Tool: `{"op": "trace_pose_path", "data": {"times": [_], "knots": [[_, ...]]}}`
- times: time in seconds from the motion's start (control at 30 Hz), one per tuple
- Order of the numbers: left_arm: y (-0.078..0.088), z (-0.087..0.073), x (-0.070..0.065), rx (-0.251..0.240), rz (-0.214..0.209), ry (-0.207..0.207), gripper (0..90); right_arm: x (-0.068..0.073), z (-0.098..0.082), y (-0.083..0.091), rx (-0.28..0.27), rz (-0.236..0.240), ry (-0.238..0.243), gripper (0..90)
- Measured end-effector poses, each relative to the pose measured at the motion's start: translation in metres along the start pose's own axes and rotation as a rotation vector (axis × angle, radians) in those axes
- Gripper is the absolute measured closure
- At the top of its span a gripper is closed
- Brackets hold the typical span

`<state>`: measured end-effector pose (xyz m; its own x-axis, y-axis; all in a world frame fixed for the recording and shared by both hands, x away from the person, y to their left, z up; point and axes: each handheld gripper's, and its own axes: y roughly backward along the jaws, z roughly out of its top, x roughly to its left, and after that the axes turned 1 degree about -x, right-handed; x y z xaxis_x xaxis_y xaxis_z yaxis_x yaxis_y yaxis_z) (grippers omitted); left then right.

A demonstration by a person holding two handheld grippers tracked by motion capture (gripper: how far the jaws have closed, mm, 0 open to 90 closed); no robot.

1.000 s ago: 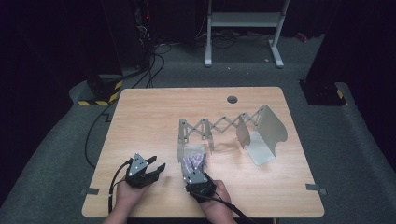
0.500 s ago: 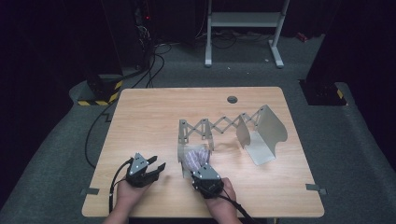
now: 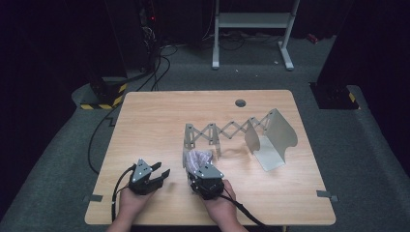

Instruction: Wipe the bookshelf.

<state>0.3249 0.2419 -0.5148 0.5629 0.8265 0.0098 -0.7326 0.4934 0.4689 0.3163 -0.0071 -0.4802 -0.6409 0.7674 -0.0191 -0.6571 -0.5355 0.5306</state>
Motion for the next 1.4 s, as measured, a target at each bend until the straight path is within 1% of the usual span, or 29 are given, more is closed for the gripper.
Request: {"op": "trace_pose_path", "data": {"times": [0.1, 0.13, 0.3, 0.37, 0.4, 0.47, 0.5, 0.53, 0.57, 0.6, 0.7, 0.8, 0.83, 0.87, 0.9, 1.07, 1.23, 1.3, 1.33, 1.37, 1.4], "knots": [[0.001, 0.000, 0.001, -0.004, -0.001, 0.006, 51.4, 0.004, 0.016, 0.014, -0.058, 0.004, 0.010, 63.8], [0.001, 0.000, 0.001, -0.004, -0.001, 0.006, 51.4, 0.004, 0.016, 0.014, -0.058, 0.004, 0.010, 63.8], [-0.001, 0.001, 0.002, -0.006, -0.002, 0.008, 51.5, 0.008, 0.043, 0.039, -0.161, -0.005, 0.041, 63.8], [-0.001, 0.001, 0.002, -0.006, -0.003, 0.008, 51.5, 0.008, 0.047, 0.044, -0.185, -0.008, 0.042, 63.8], [-0.001, 0.001, 0.002, -0.005, -0.003, 0.008, 51.6, 0.009, 0.047, 0.043, -0.185, -0.011, 0.043, 63.8], [-0.001, 0.001, 0.002, -0.004, -0.003, 0.008, 51.5, 0.011, 0.042, 0.039, -0.164, -0.016, 0.057, 63.8], [-0.001, 0.001, 0.002, -0.006, -0.003, 0.008, 51.7, 0.012, 0.034, 0.032, -0.140, -0.011, 0.052, 63.9], [0.000, 0.001, 0.002, -0.007, -0.003, 0.009, 51.7, 0.012, 0.029, 0.028, -0.124, -0.011, 0.053, 63.8], [0.000, 0.001, 0.002, -0.007, -0.003, 0.008, 51.7, 0.012, 0.029, 0.028, -0.124, -0.011, 0.053, 63.8], [0.000, 0.001, 0.002, -0.009, -0.002, 0.007, 51.7, 0.013, 0.024, 0.023, -0.107, -0.012, 0.052, 63.8], [0.000, 0.002, 0.002, -0.009, -0.003, 0.007, 51.7, 0.013, 0.009, 0.008, -0.046, -0.011, 0.053, 63.8], [0.001, 0.002, 0.002, -0.011, -0.003, 0.008, 51.7, 0.010, -0.005, -0.008, 0.020, -0.017, 0.046, 63.8], [0.001, 0.001, 0.003, -0.009, -0.004, 0.008, 51.7, 0.010, -0.009, -0.013, 0.039, -0.021, 0.050, 63.8], [0.000, 0.001, 0.003, -0.008, -0.004, 0.007, 51.7, 0.009, -0.016, -0.021, 0.073, -0.020, 0.043, 63.7], [0.000, 0.001, 0.002, -0.006, -0.003, 0.009, 51.7, 0.009, -0.019, -0.024, 0.080, -0.021, 0.046, 63.7], [0.000, 0.001, 0.001, -0.007, -0.004, 0.004, 51.7, 0.009, -0.024, -0.029, 0.097, -0.021, 0.048, 63.6], [0.000, 0.001, 0.001, -0.007, -0.005, 0.002, 51.8, 0.009, -0.020, -0.023, 0.079, -0.015, 0.044, 63.7], [0.000, 0.001, 0.002, -0.007, -0.002, 0.003, 51.7, 0.008, -0.014, -0.015, 0.051, -0.011, 0.039, 63.6], [0.000, 0.001, 0.002, -0.006, -0.002, 0.006, 51.7, 0.008, -0.014, -0.015, 0.051, -0.011, 0.039, 63.6], [0.000, 0.001, 0.002, -0.006, 0.000, 0.004, 51.7, 0.008, -0.008, -0.009, 0.024, -0.008, 0.038, 63.5], [0.000, 0.001, 0.002, -0.006, -0.001, 0.003, 51.7, 0.008, -0.005, -0.006, 0.011, -0.009, 0.035, 63.5]]}}
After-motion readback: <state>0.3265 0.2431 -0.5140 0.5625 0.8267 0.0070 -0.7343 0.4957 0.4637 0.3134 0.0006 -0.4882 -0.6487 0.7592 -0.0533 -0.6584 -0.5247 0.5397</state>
